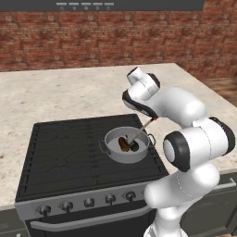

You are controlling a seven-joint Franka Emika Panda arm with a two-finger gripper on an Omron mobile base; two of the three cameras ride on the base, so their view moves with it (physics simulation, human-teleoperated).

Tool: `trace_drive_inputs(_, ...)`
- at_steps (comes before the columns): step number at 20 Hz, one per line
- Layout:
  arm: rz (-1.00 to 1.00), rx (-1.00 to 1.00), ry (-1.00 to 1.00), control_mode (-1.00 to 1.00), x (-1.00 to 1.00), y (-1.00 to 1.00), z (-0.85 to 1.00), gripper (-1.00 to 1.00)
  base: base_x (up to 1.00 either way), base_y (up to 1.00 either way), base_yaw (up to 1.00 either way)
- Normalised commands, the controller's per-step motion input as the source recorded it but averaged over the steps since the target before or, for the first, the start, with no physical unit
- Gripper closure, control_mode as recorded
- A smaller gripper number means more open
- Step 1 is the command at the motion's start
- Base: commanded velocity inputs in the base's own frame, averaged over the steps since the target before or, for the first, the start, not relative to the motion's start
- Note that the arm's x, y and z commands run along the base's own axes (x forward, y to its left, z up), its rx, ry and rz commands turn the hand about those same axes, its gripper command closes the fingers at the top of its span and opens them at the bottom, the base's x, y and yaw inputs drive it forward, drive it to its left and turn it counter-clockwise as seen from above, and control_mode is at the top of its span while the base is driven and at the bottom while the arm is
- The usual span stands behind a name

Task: Put the sweet potato and eggplant in the pot. Retrieve the spatula and lightly stir the vegetables in the pot.

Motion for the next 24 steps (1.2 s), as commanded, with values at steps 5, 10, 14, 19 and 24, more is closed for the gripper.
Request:
trace_drive_inputs(5,0.0,0.0,0.0,-1.0,0.02,-0.53,0.0,1.0,0.0,0.0,0.0)
trace_drive_inputs(10,0.0,0.0,0.0,-1.0,0.01,-0.35,0.0,1.0,0.0,0.0,0.0)
trace_drive_inputs(14,0.0,-0.04,0.04,-1.0,0.13,0.01,0.0,1.0,0.0,0.0,0.0)
trace_drive_inputs(19,0.0,-0.04,0.03,-1.0,0.09,0.09,0.0,1.0,0.0,0.0,0.0)
trace_drive_inputs(24,0.0,-0.11,0.06,-1.0,0.12,0.35,-0.34,1.0,0.0,0.0,0.0)
